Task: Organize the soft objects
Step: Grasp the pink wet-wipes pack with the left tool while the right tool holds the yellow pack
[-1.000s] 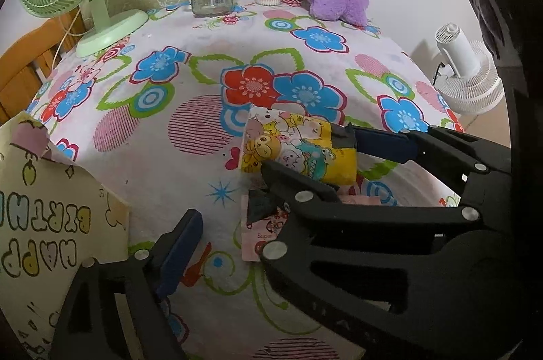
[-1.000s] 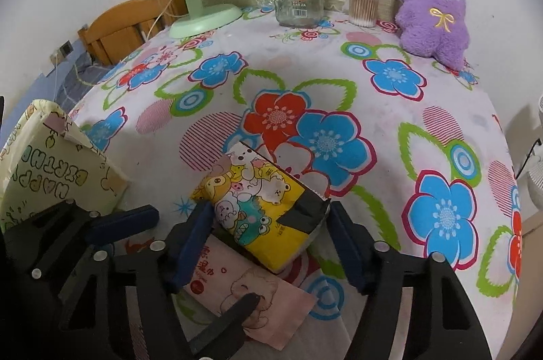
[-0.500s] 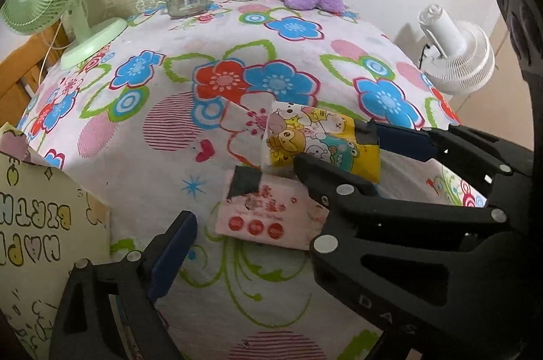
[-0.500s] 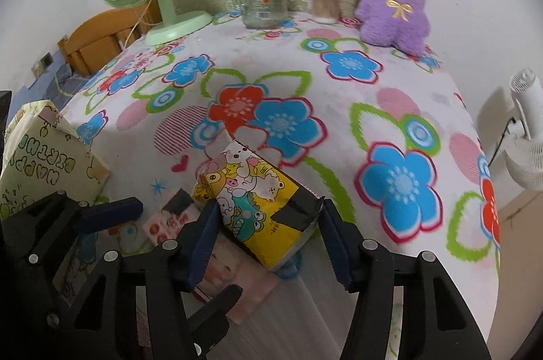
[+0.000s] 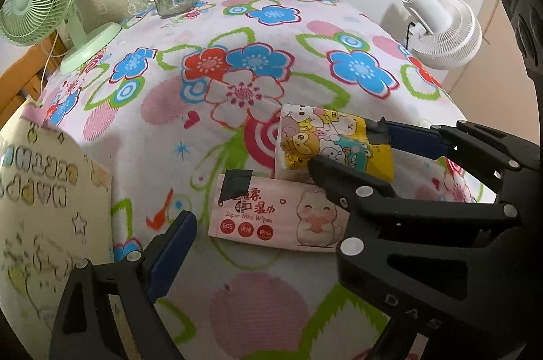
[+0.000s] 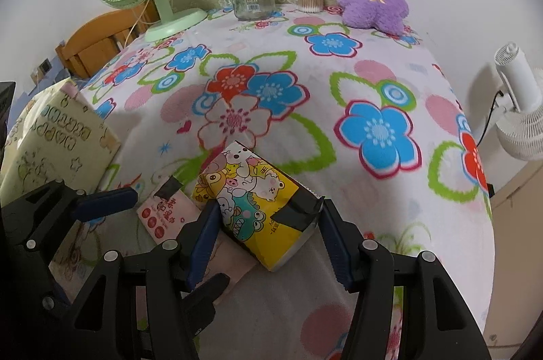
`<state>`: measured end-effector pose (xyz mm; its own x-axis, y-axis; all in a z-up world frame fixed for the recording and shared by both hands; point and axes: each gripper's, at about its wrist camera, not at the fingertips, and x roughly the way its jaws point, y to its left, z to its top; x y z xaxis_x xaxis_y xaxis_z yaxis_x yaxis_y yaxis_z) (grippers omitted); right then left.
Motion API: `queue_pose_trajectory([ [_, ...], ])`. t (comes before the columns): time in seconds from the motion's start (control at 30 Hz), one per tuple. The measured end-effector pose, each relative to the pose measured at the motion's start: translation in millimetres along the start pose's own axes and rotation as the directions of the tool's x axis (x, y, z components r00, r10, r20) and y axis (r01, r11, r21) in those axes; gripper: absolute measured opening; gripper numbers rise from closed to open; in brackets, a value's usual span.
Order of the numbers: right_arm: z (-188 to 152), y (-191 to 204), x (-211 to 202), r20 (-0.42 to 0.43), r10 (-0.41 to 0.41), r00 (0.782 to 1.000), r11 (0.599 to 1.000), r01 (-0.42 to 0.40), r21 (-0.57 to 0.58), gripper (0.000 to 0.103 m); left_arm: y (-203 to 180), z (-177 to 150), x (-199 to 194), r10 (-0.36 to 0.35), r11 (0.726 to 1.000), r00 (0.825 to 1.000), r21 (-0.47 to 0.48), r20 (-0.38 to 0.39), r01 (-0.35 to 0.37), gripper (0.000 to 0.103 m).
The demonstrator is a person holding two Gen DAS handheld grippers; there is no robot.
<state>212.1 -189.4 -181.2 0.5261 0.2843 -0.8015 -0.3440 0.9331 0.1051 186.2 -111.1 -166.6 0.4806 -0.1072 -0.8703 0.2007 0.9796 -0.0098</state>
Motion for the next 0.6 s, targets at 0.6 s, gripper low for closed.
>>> queue_pose_trajectory([
  [0.6,-52,4,-40,0.001,-0.024,1.000,0.998,0.024,0.066,0.061,-17,-45,-32,-0.012,0.999,1.000,0.039,-0.005,0.012,0.095],
])
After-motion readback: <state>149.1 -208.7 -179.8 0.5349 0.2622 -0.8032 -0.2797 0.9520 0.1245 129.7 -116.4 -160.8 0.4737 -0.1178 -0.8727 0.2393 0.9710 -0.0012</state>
